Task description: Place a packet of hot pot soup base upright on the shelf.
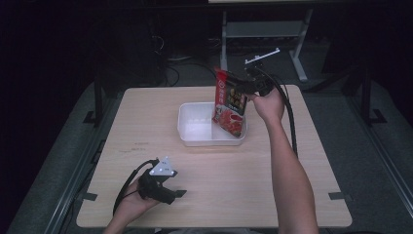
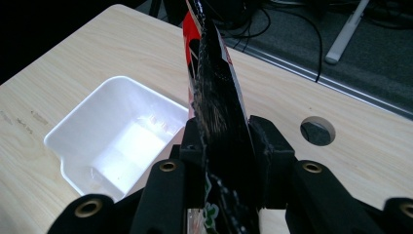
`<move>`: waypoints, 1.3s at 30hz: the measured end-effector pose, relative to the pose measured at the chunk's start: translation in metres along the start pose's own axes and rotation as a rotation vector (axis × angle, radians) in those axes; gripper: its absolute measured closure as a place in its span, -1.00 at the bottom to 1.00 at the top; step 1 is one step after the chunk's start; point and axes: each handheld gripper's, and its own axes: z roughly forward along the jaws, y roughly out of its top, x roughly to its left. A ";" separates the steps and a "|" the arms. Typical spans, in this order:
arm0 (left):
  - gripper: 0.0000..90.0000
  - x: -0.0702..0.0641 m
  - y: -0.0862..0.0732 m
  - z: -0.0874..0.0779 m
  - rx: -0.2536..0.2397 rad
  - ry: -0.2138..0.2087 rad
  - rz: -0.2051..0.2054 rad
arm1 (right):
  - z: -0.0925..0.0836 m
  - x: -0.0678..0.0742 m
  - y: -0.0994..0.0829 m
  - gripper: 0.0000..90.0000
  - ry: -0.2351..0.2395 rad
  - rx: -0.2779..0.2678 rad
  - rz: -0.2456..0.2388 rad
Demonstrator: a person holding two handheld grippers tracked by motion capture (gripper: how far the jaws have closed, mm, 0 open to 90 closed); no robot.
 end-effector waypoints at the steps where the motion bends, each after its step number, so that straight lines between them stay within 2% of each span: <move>1: -0.40 0.000 0.000 0.000 0.002 0.000 0.000 | 0.001 0.000 -0.001 0.52 0.004 0.003 0.000; 12: -0.40 0.000 0.000 0.001 0.005 -0.002 0.001 | 0.006 -0.001 -0.009 0.48 0.028 0.027 0.012; 28: -0.41 -0.001 0.000 0.004 0.021 -0.004 0.007 | 0.002 -0.005 -0.023 0.41 0.078 0.041 0.035; 39: -0.40 -0.001 -0.001 0.006 0.029 -0.004 0.008 | -0.003 -0.015 -0.035 0.14 0.111 0.035 0.068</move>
